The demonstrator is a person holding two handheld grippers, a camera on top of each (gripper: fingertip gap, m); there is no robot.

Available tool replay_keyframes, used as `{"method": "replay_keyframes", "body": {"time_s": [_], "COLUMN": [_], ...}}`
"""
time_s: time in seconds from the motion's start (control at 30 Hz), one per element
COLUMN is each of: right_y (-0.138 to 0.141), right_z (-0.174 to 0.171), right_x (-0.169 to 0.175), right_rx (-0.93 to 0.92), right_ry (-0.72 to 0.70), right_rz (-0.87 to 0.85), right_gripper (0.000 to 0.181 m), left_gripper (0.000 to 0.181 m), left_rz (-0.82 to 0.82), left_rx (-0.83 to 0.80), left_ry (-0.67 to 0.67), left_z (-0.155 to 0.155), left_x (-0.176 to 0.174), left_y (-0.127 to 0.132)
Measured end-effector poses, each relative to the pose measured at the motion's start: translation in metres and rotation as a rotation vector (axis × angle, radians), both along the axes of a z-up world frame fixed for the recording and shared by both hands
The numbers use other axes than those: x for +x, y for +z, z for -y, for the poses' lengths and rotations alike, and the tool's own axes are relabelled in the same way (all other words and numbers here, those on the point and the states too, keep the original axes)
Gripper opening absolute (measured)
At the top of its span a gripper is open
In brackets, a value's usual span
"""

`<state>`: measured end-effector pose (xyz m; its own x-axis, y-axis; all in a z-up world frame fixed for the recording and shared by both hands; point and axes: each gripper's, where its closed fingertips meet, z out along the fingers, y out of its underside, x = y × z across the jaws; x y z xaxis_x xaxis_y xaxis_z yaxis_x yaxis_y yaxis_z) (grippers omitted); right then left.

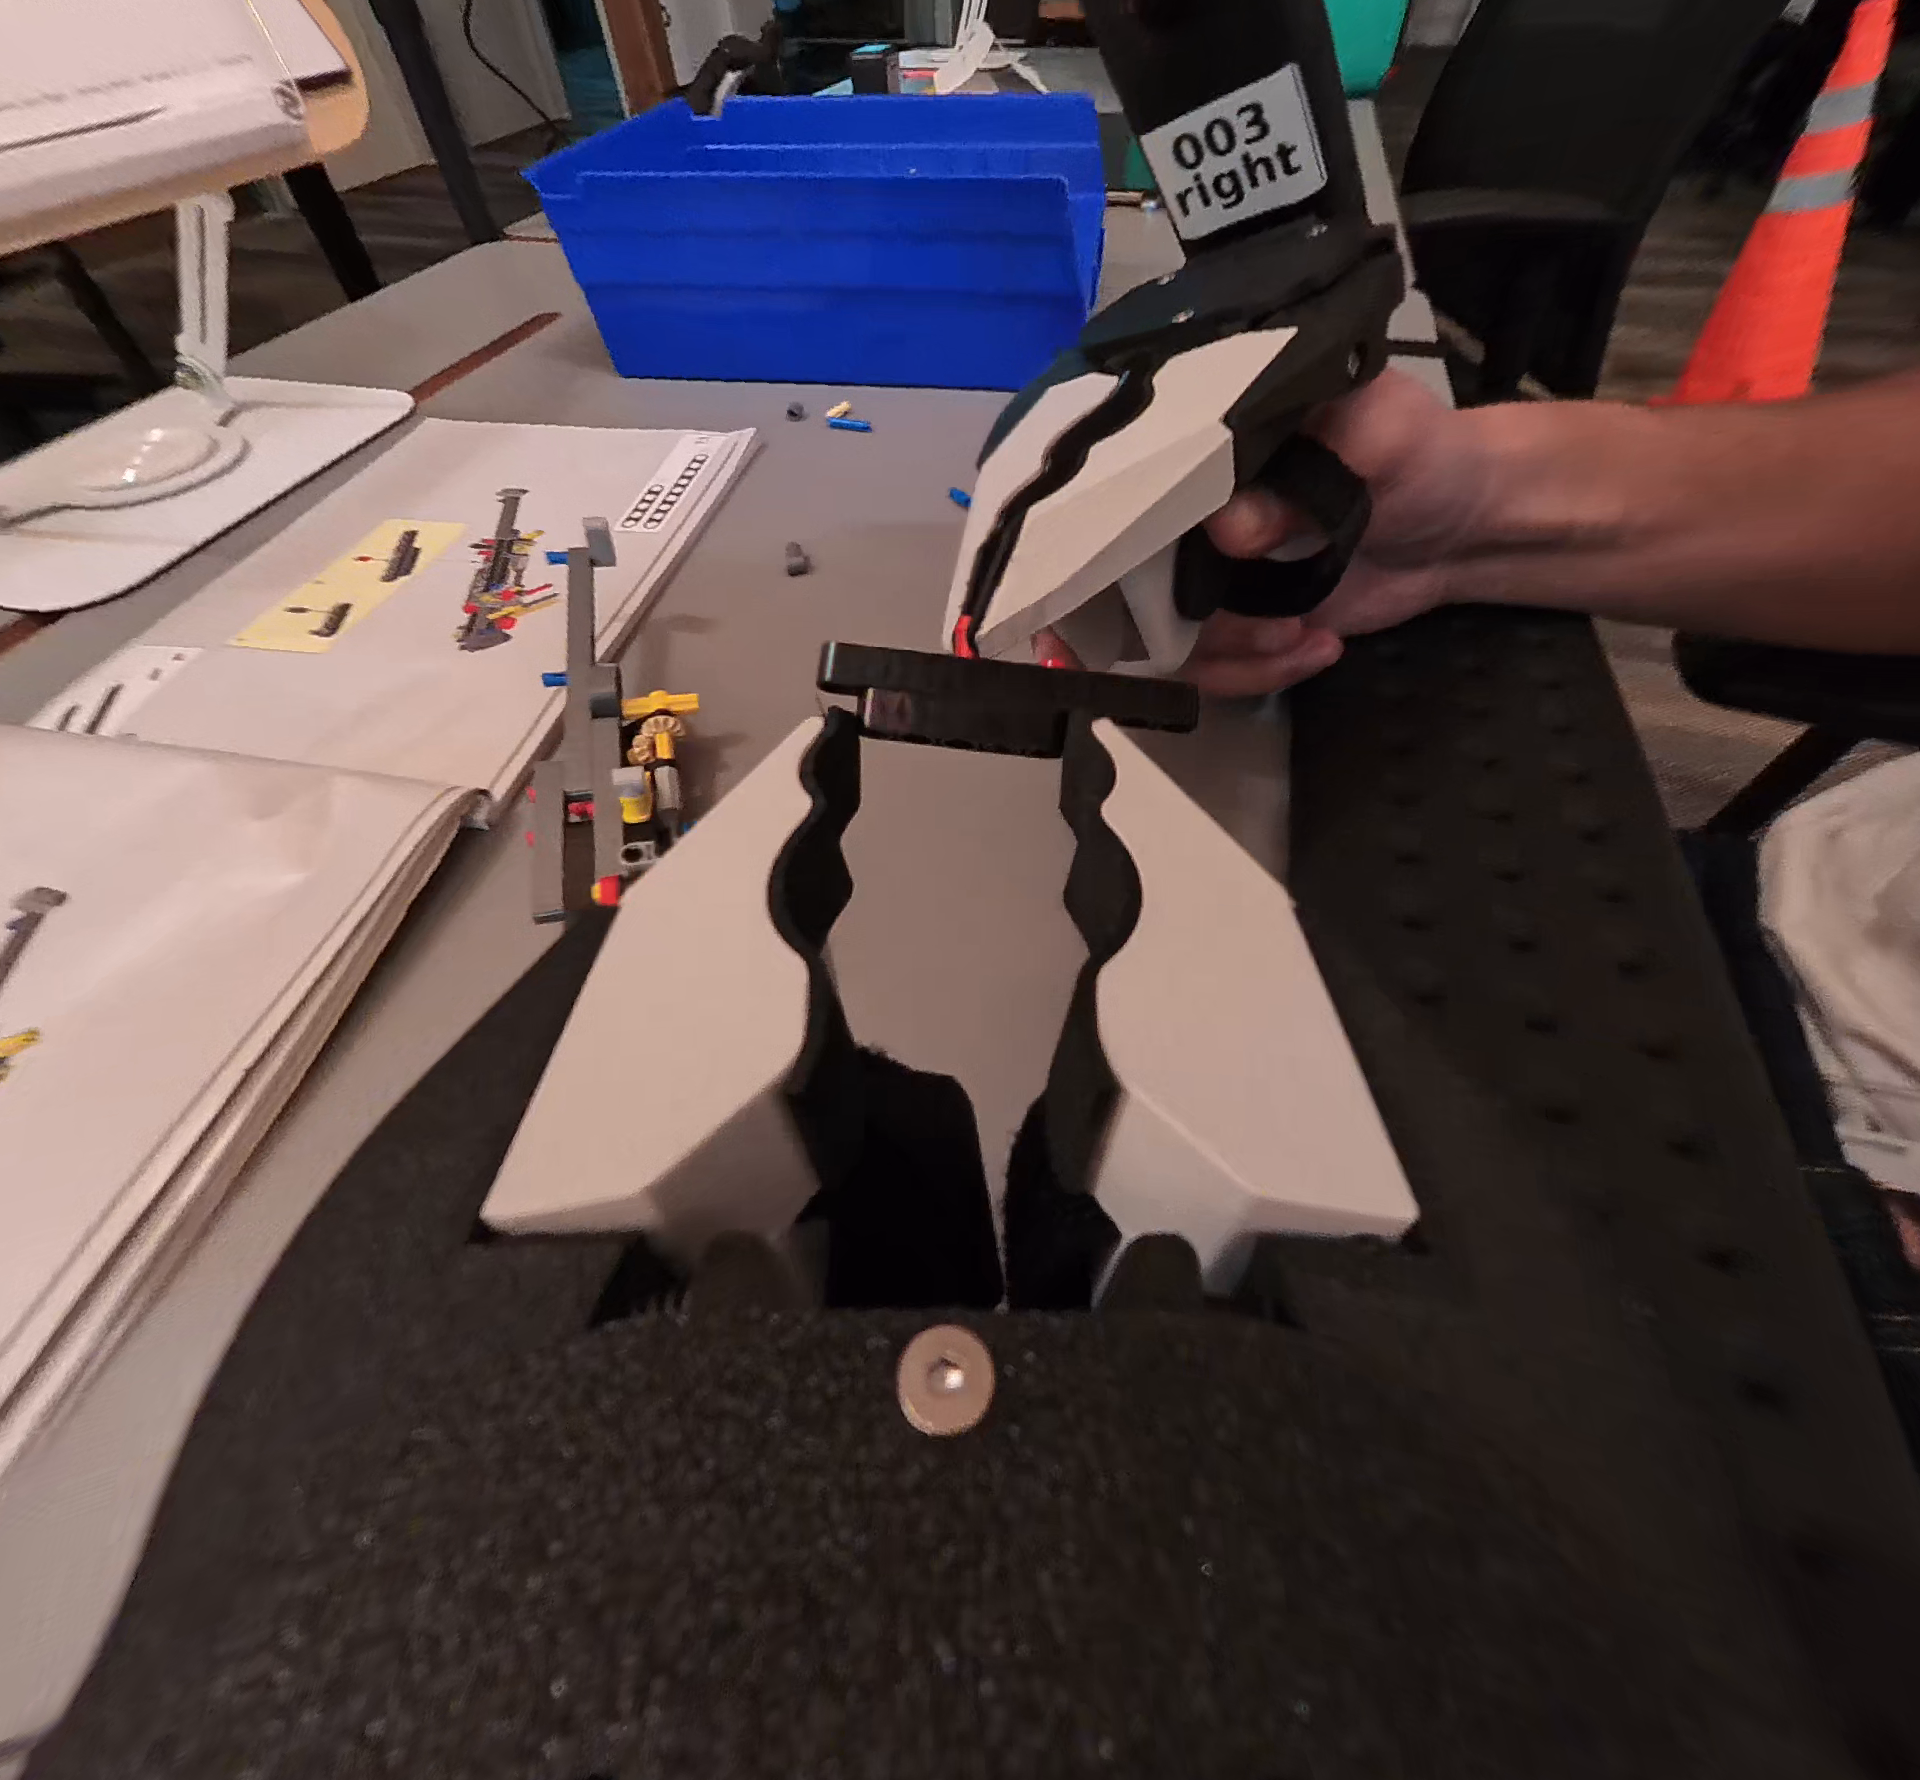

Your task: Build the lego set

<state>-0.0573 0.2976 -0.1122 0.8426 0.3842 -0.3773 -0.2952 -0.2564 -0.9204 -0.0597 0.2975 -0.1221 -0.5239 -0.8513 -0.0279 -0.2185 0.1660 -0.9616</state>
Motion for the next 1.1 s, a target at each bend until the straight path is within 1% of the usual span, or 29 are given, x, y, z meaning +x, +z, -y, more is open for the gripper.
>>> {"method": "replay_keyframes", "body": {"time_s": [0.17,0.2,0.27,0.4,0.53,0.73,0.87,0.97,1.1], "right_y": [0.010,0.012,0.010,0.008,0.004,-0.006,-0.016,-0.023,-0.028], "right_z": [0.002,0.002,0.001,0.000,0.000,-0.001,-0.002,-0.003,-0.004], "right_x": [0.000,0.000,0.001,0.001,0.000,-0.001,-0.003,-0.004,-0.007], "right_rx": [0.043,0.058,0.055,0.051,0.025,-0.023,-0.077,-0.114,-0.142], "right_ry": [0.011,0.007,-0.009,-0.026,-0.012,-0.003,0.005,0.011,0.028], "right_rz": [-0.043,-0.037,0.000,0.039,0.028,0.051,0.067,0.080,0.079], "right_gripper": [0.003,0.003,0.003,0.003,0.003,0.003,0.003,0.002,0.002], "left_gripper": [0.038,0.038,0.038,0.038,0.038,0.038,0.037,0.037,0.037], "left_rz": [0.000,0.010,0.014,0.017,0.028,0.077,0.138,0.163,0.181], "left_rx": [-0.123,-0.120,-0.082,-0.056,0.000,0.231,0.491,0.644,0.753], "left_ry": [-0.038,-0.038,-0.025,-0.015,0.000,0.054,0.102,0.124,0.130], "left_z": [0.003,0.003,0.002,0.001,0.000,-0.005,-0.010,-0.013,-0.013], "left_x": [0.000,0.000,0.001,0.001,0.001,0.001,0.001,0.000,-0.001], "left_y": [0.008,0.010,0.007,0.005,0.003,-0.005,-0.014,-0.019,-0.022]}}
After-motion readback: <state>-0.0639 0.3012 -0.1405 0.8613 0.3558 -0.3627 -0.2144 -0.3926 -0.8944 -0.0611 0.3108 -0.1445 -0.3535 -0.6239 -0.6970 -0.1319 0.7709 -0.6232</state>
